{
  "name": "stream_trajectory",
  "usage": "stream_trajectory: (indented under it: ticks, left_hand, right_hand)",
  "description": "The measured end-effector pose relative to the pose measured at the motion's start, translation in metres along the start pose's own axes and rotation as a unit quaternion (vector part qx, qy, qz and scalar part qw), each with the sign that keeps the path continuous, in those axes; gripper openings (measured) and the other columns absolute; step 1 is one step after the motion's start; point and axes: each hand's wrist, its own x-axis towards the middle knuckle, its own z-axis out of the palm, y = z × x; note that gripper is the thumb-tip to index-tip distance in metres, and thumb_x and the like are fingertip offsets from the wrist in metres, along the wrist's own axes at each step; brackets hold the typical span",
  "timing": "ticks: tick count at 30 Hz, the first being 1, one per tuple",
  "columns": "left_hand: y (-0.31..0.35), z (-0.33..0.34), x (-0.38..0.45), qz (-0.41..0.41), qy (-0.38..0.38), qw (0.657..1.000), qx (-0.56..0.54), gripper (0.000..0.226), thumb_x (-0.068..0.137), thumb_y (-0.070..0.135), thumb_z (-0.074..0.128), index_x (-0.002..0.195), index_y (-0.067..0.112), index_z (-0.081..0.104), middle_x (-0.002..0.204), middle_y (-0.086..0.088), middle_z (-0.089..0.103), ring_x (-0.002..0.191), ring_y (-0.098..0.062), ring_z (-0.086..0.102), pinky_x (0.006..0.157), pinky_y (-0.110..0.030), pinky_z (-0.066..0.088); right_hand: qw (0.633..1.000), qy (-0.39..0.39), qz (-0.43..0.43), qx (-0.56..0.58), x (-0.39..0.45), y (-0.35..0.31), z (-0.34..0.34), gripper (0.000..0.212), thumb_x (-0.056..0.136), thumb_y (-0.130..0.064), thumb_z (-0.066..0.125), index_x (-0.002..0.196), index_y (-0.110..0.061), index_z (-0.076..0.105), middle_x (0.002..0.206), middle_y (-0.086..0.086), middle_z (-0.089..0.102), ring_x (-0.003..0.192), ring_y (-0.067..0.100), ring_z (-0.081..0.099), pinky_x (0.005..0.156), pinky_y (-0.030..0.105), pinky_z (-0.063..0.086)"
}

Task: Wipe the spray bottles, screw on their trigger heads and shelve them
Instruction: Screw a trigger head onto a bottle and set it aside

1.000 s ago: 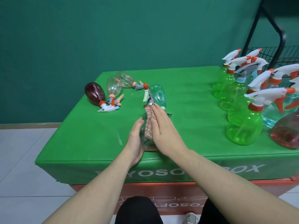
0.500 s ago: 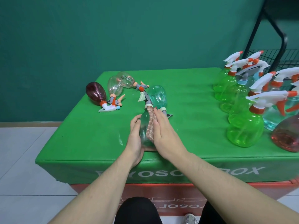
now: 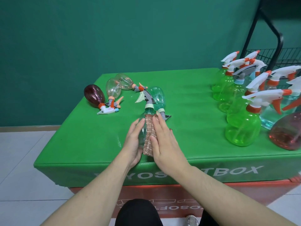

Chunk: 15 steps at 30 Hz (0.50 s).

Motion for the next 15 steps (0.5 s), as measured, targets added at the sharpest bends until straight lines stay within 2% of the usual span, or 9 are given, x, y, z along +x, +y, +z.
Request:
stream_trajectory:
  ticks: [2,3,6,8,11,15]
  left_hand:
    - [-0.001,-0.001,0.001,-0.012,-0.009,1.0,0.015,0.062,0.089,0.051,0.069,0.139,0.014,0.06,0.129,-0.013,0.07,0.12,-0.032,0.067,0.101,-0.046,0.055]
    - [-0.001,-0.001,0.001,-0.021,-0.015,0.999,0.024,0.063,0.09,0.054,0.066,0.14,0.016,0.06,0.134,-0.014,0.068,0.125,-0.034,0.064,0.098,-0.048,0.057]
    - [0.002,0.002,-0.002,-0.042,-0.015,0.998,0.048,0.06,0.091,0.054,0.06,0.14,0.019,0.059,0.133,-0.012,0.068,0.115,-0.03,0.069,0.072,-0.046,0.061]
    - [0.003,0.003,-0.002,-0.051,-0.022,0.997,0.051,0.06,0.091,0.054,0.054,0.139,0.019,0.059,0.13,-0.013,0.07,0.107,-0.03,0.071,0.068,-0.047,0.06]
    - [0.002,0.001,-0.002,-0.055,-0.016,0.998,0.04,0.049,0.103,0.049,0.041,0.14,0.021,0.057,0.125,-0.012,0.073,0.099,-0.028,0.075,0.064,-0.048,0.061]
    - [0.0,-0.001,-0.002,-0.058,-0.012,0.998,0.037,0.046,0.107,0.048,0.036,0.142,0.023,0.053,0.125,-0.013,0.072,0.097,-0.03,0.076,0.061,-0.048,0.061]
  right_hand:
    - [1.0,0.01,-0.008,0.002,0.006,-0.002,-0.002,0.061,0.104,-0.043,0.019,0.162,-0.025,0.009,0.169,-0.01,-0.003,0.154,0.002,-0.006,0.127,0.046,0.011]
    - [1.0,0.016,-0.009,0.007,0.011,-0.003,-0.002,0.062,0.103,-0.043,0.018,0.162,-0.023,0.011,0.17,-0.008,0.0,0.154,0.004,-0.004,0.127,0.043,0.011]
    - [0.999,0.022,0.013,0.036,0.027,-0.005,-0.007,0.057,0.107,-0.036,0.023,0.16,-0.018,0.019,0.169,-0.003,0.009,0.154,0.007,0.004,0.127,0.034,0.008]
    - [0.998,0.011,0.038,0.052,0.041,-0.007,-0.011,0.053,0.109,-0.03,0.027,0.16,-0.016,0.022,0.169,-0.002,0.012,0.154,0.008,0.007,0.127,0.032,0.007]
    - [0.997,-0.006,0.052,0.054,0.058,-0.012,-0.014,0.051,0.109,-0.026,0.031,0.158,-0.013,0.027,0.167,0.002,0.018,0.154,0.014,0.013,0.126,0.037,0.01]
    - [0.992,-0.012,0.093,0.084,0.069,-0.017,-0.015,0.051,0.109,-0.025,0.032,0.159,-0.014,0.027,0.164,0.003,0.028,0.151,0.014,0.022,0.125,0.035,0.014]
